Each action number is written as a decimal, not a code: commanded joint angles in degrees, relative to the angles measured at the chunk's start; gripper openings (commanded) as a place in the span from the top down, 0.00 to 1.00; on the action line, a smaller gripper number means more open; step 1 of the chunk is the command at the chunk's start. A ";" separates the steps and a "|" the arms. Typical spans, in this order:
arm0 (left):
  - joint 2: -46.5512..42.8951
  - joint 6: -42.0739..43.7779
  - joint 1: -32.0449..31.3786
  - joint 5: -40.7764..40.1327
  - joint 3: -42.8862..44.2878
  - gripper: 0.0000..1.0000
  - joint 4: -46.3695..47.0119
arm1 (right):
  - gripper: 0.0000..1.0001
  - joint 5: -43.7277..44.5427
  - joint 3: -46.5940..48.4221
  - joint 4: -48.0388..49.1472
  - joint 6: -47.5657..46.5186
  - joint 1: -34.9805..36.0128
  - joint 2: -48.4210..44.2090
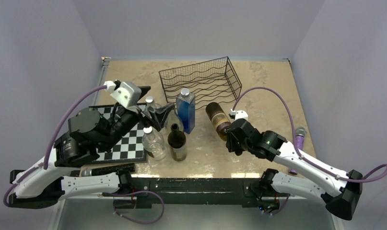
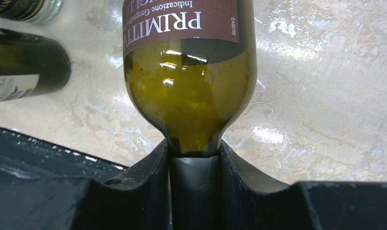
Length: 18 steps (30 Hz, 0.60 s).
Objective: Put the wine bottle on the wine rack
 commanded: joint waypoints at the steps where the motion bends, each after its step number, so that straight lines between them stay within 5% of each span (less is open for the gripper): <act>1: -2.13 -5.80 0.29 -0.19 -1.77 0.01 -3.12 | 1.00 4.09 -1.91 13.11 1.26 -3.01 -1.05; 18: -4.70 -7.35 0.29 1.69 -3.06 0.01 -6.43 | 1.00 4.88 -6.33 31.73 -8.72 -15.35 6.45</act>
